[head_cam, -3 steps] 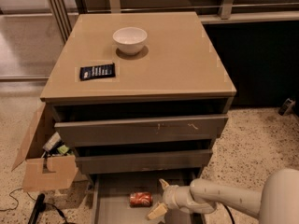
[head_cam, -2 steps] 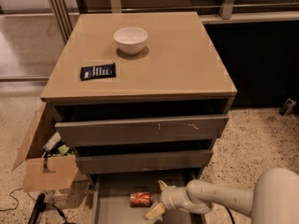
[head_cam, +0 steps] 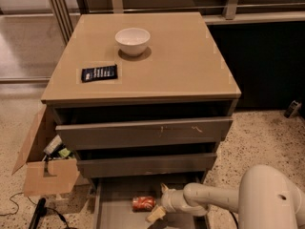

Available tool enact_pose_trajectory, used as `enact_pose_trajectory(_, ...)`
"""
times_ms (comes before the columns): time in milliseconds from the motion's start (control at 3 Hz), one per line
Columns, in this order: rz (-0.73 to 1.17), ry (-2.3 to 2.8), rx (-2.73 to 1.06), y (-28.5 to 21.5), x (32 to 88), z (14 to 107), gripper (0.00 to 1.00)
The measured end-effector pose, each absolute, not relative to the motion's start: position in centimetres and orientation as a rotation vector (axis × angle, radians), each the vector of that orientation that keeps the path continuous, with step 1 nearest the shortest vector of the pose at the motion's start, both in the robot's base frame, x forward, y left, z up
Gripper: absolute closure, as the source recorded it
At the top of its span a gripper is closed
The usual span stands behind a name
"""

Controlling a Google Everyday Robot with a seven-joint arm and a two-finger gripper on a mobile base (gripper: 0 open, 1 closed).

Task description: Pick coke can from bottom drawer and place on counter

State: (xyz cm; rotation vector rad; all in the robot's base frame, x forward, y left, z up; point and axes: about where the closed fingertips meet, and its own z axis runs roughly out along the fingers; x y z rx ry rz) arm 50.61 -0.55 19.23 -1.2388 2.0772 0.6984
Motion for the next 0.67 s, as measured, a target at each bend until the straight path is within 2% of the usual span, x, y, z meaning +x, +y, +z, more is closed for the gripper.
enact_pose_trajectory(333,0.689,2.125,-1.351,1.31,51.65,13.42,0.0)
enact_pose_trajectory(667,0.688,2.124,-1.352,1.36,51.71,13.42,0.0)
